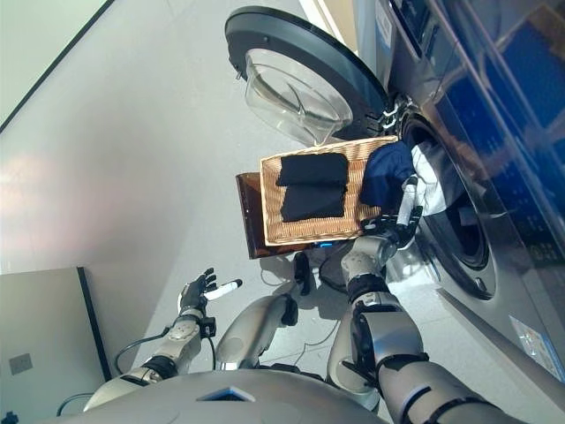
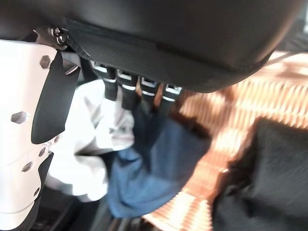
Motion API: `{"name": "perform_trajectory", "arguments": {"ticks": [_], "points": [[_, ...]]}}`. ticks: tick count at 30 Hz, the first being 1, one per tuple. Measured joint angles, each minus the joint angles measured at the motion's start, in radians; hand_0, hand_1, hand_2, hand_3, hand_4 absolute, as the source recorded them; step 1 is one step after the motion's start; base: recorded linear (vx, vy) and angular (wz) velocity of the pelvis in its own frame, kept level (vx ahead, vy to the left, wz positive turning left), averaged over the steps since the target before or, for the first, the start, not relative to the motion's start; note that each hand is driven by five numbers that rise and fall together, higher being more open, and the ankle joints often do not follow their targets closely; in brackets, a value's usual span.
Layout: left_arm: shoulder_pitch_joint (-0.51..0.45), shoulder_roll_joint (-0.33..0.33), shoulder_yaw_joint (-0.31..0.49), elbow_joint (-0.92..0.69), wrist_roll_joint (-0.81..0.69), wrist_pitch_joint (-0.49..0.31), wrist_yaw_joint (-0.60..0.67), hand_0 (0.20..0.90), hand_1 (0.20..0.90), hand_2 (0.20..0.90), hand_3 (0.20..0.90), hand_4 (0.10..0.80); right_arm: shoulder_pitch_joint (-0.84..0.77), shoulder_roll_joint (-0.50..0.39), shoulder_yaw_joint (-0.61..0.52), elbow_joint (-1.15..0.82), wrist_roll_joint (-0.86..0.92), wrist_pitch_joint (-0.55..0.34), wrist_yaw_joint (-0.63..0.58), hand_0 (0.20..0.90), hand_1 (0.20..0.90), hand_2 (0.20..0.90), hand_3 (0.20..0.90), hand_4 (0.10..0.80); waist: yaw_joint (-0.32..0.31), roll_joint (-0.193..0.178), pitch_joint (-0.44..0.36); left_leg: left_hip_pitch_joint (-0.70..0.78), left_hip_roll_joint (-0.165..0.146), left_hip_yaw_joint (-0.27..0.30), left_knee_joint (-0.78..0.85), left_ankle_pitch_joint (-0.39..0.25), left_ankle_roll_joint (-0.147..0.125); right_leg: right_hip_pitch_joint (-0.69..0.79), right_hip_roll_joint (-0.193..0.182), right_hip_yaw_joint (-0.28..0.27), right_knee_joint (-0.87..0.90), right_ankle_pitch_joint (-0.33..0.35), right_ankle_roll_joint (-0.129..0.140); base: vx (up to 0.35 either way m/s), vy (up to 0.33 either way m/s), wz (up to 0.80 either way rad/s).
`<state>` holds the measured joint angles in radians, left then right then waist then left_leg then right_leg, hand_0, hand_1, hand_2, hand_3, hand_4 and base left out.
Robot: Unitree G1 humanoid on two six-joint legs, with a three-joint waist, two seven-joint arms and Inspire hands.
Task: Pick up the clothes and place them into the washing machine
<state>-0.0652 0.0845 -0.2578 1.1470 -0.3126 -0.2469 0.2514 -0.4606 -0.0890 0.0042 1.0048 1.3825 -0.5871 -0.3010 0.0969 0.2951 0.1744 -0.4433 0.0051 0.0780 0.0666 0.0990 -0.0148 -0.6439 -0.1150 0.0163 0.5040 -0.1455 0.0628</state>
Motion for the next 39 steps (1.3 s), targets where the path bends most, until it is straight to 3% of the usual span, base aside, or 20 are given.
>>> {"name": "perform_trajectory", "arguments": {"ticks": [9, 13, 26, 29, 31, 39], "points": [[-0.001, -0.002, 0.0, 0.0, -0.002, 0.0, 0.01, 0.9, 0.9, 0.9, 0.9, 0.8, 0.031, 0.034, 0.113, -0.01, -0.001, 0.021, 0.03, 0.9, 0.9, 0.9, 0.9, 0.8, 0.001, -0.015, 0.01, -0.002, 0.001, -0.005, 0.001, 0.003, 0.004, 0.002, 0.001, -0.004, 0.0, 0.0, 0.0, -0.005, -0.006, 0.01], [-0.001, -0.002, 0.0, 0.002, -0.012, 0.0, 0.011, 0.9, 0.9, 0.9, 0.9, 0.8, 0.023, 0.035, 0.111, -0.008, -0.001, 0.021, 0.041, 0.9, 0.9, 0.9, 0.9, 0.8, 0.004, -0.032, 0.023, -0.005, 0.001, -0.011, 0.002, 0.004, 0.002, 0.003, 0.001, -0.007, 0.0, -0.001, 0.0, -0.016, -0.006, 0.04], [-0.001, 0.0, 0.0, 0.002, -0.018, -0.002, 0.012, 0.9, 0.9, 0.9, 0.9, 0.8, -0.079, 0.022, 0.029, 0.057, -0.057, 0.021, -0.015, 0.9, 0.9, 0.9, 0.9, 0.8, 0.012, -0.031, 0.028, -0.037, -0.002, -0.025, 0.001, 0.011, -0.001, -0.03, -0.005, -0.021, 0.016, -0.009, -0.004, 0.003, 0.0, 0.03], [-0.018, 0.003, 0.001, 0.001, -0.013, -0.001, 0.012, 0.9, 0.9, 0.9, 0.9, 0.8, -0.054, -0.056, 0.218, 0.036, -0.189, 0.109, -0.031, 0.9, 0.9, 0.9, 0.9, 0.8, 0.014, -0.04, 0.035, -0.037, 0.0, -0.027, 0.002, 0.011, -0.001, -0.029, -0.004, -0.025, 0.017, -0.009, -0.004, -0.018, -0.071, 0.02], [-0.029, 0.008, 0.002, -0.001, 0.006, -0.001, 0.011, 0.9, 0.9, 0.9, 0.9, 0.8, -0.053, -0.101, 0.284, 0.006, -0.24, 0.166, -0.019, 0.9, 0.9, 0.9, 0.9, 0.8, 0.006, -0.05, 0.041, -0.037, 0.0, -0.028, 0.003, 0.011, -0.001, -0.027, -0.003, -0.026, 0.018, -0.009, -0.004, -0.015, -0.043, 0.01], [-0.056, 0.054, 0.011, -0.001, 0.024, 0.001, -0.014, 0.9, 0.9, 0.9, 0.9, 0.8, -0.052, -0.268, 0.409, -0.049, -0.469, 0.307, 0.078, 0.9, 0.9, 0.9, 0.9, 0.8, -0.012, -0.145, 0.069, -0.032, 0.004, -0.03, 0.022, 0.006, -0.002, -0.009, 0.0, -0.027, 0.01, -0.005, -0.003, -0.015, -0.046, -0.01]]}}
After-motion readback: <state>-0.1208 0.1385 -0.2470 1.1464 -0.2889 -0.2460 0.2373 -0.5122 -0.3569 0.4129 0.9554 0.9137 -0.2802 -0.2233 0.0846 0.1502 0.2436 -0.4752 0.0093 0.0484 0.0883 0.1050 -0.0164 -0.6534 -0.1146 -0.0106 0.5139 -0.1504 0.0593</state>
